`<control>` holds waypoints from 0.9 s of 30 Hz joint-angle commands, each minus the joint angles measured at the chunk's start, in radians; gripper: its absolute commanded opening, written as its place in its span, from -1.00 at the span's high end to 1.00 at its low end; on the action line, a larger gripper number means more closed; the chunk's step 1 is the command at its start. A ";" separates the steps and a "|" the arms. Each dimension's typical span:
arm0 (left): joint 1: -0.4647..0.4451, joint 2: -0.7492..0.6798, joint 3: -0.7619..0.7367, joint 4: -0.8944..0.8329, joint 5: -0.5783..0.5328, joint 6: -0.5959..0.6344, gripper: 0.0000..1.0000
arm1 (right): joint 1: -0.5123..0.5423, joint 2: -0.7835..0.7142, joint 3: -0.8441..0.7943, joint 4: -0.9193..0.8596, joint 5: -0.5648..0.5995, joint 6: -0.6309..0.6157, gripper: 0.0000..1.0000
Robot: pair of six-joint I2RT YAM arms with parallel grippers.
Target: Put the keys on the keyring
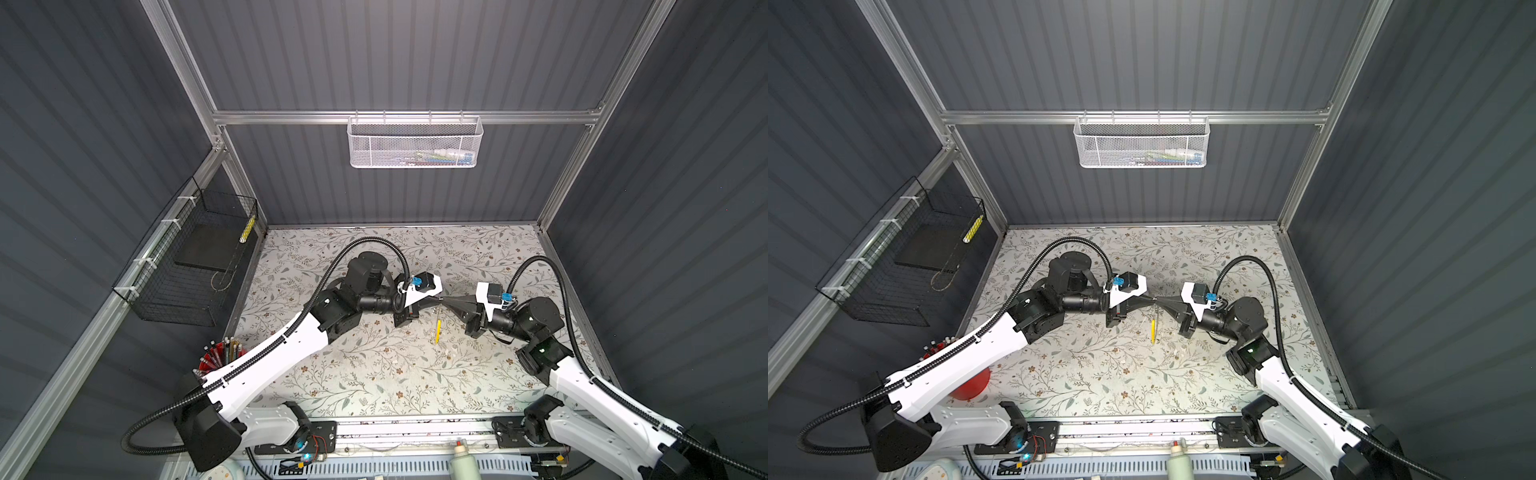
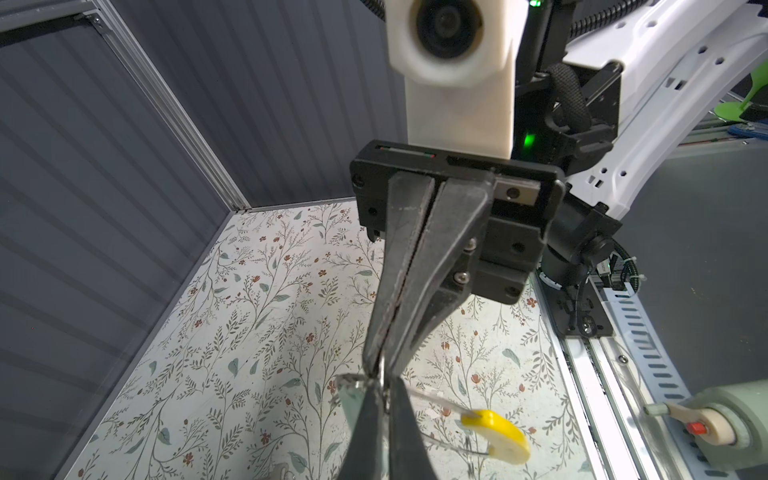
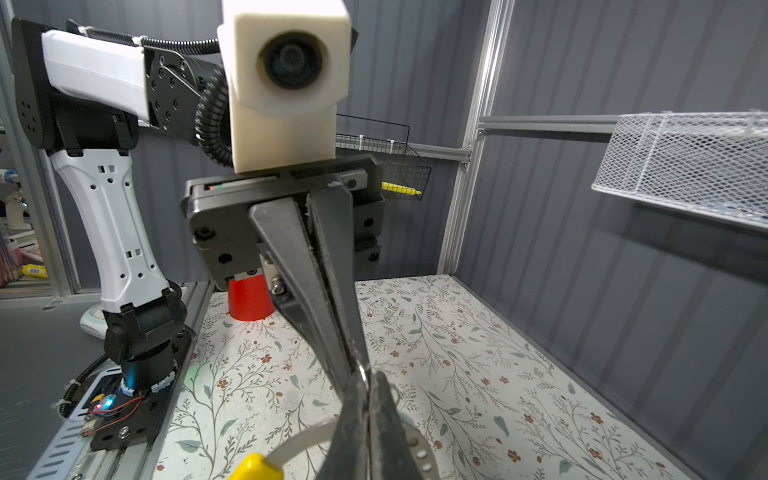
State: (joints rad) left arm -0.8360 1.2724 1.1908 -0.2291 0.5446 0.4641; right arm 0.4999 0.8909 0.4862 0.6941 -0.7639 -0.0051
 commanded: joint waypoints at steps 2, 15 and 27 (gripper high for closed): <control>0.005 0.014 0.038 -0.021 0.019 0.039 1.00 | 0.002 -0.009 0.031 0.021 -0.026 0.011 1.00; 0.005 0.080 0.177 -0.226 0.023 0.145 1.00 | -0.044 -0.122 0.096 -0.331 -0.001 -0.159 0.48; 0.004 0.121 0.263 -0.293 0.024 0.185 1.00 | -0.066 -0.134 0.234 -0.732 -0.035 -0.384 0.44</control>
State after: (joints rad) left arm -0.8349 1.3804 1.3781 -0.4751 0.5587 0.6106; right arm 0.4381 0.7513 0.6586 0.1257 -0.7784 -0.2882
